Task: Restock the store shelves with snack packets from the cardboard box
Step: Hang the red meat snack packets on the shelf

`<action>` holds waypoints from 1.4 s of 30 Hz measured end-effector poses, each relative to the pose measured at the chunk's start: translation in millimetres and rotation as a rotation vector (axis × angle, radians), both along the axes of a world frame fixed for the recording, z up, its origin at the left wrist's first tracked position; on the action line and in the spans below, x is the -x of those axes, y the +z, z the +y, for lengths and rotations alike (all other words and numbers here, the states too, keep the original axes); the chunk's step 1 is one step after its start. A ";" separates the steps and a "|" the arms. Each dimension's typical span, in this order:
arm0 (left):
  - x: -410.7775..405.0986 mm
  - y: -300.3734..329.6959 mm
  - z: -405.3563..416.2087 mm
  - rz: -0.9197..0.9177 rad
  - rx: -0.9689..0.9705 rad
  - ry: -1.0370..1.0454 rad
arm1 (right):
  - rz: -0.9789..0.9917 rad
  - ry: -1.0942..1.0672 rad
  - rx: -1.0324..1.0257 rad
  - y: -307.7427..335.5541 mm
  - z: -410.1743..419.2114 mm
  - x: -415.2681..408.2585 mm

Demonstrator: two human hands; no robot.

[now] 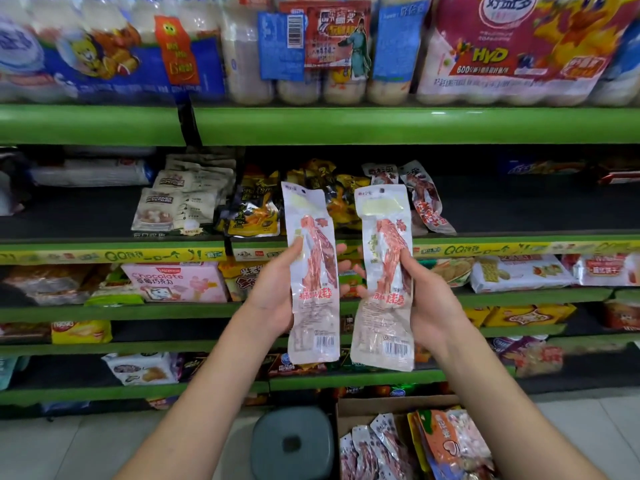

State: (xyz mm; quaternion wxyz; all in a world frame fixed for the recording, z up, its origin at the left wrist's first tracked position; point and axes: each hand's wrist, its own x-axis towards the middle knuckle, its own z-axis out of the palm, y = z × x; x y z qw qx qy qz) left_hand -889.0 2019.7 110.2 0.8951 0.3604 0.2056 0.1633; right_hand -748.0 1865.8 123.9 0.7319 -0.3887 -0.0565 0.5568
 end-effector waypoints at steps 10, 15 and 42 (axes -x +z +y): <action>5.1 -6.0 -2.5 -0.102 0.036 -0.096 | -0.054 0.037 -0.054 3.4 1.2 8.8; 5.3 -9.6 1.0 -0.124 0.074 -0.122 | -0.084 0.041 -0.064 2.1 3.3 10.6; 20.5 -16.6 6.3 -0.274 0.195 -0.183 | -0.062 0.092 -0.031 -1.7 15.1 20.0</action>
